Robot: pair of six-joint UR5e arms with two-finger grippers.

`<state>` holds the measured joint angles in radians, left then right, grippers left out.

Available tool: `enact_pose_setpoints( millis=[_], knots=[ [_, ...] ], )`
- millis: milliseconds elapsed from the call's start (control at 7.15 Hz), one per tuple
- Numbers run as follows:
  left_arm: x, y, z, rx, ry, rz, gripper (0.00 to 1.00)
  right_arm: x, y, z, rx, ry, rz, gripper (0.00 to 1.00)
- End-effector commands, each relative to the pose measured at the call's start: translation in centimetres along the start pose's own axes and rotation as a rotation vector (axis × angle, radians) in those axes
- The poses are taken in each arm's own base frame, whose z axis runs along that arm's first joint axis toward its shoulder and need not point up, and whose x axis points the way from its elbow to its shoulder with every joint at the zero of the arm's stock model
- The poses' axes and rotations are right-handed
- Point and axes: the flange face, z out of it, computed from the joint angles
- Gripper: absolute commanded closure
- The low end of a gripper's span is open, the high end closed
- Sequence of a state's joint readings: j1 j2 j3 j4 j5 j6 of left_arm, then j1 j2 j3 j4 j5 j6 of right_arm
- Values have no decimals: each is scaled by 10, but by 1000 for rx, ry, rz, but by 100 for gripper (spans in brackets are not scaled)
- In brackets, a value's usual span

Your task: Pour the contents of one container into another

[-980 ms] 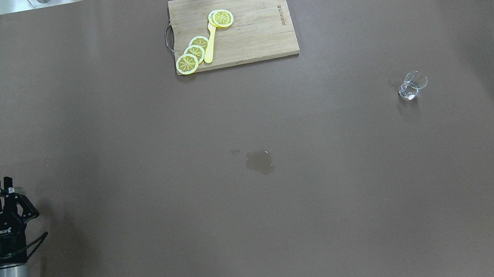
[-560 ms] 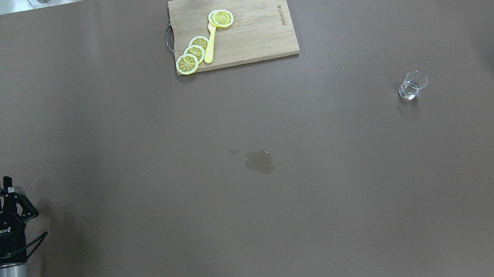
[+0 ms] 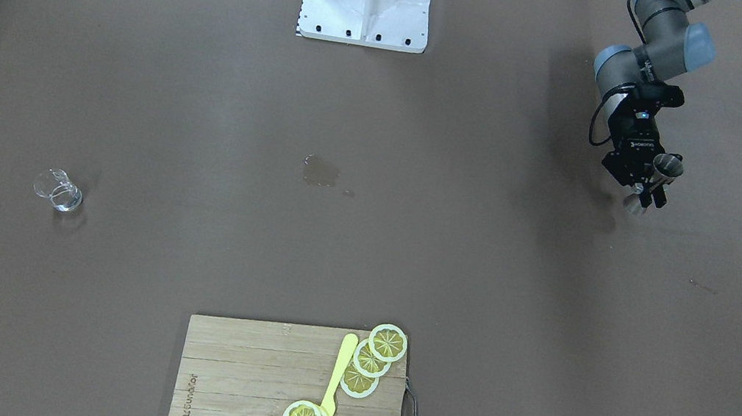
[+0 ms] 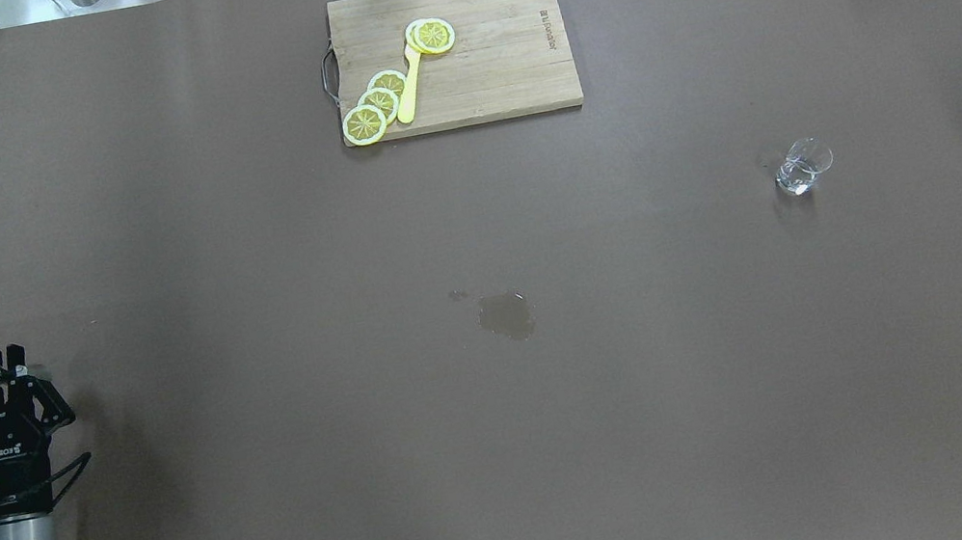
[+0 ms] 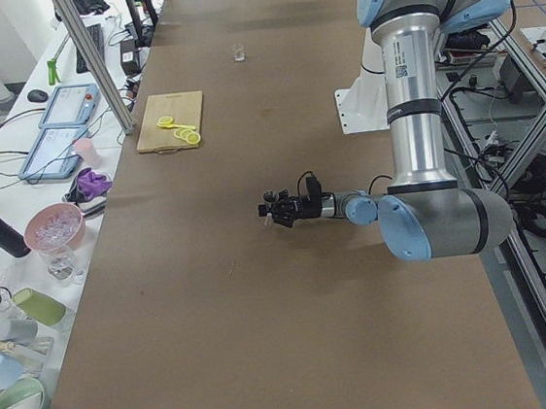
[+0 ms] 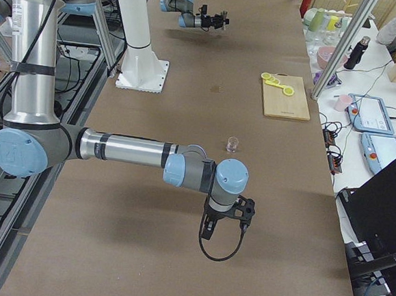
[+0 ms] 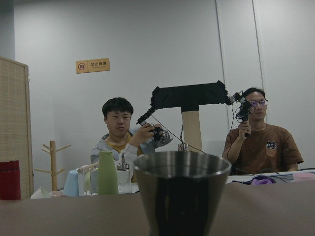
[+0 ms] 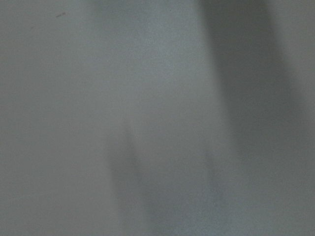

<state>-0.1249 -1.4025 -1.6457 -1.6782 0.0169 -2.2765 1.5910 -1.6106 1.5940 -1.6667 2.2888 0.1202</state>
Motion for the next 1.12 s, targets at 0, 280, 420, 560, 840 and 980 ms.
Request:
enact_pose_setpoints(
  millis=[0, 280, 420, 560, 840, 980],
  knots=[
    [1, 3, -2, -3, 4, 3, 100, 3, 4, 2, 3, 3, -1, 0],
    [4, 6, -5, -8, 9, 5, 100, 5, 4, 3, 2, 7, -1, 0],
    [4, 8, -7, -11, 12, 12, 100, 4, 3, 3, 3, 11, -4, 0],
    [7, 9, -8, -13, 15, 14, 100, 4, 3, 3, 3, 12, -4, 0],
    [9, 10, -10, -16, 18, 14, 91, 3, 3, 3, 2, 12, -5, 0],
    [9, 10, -11, -15, 20, 14, 90, 3, 3, 4, 1, 14, -6, 0]
  ],
)
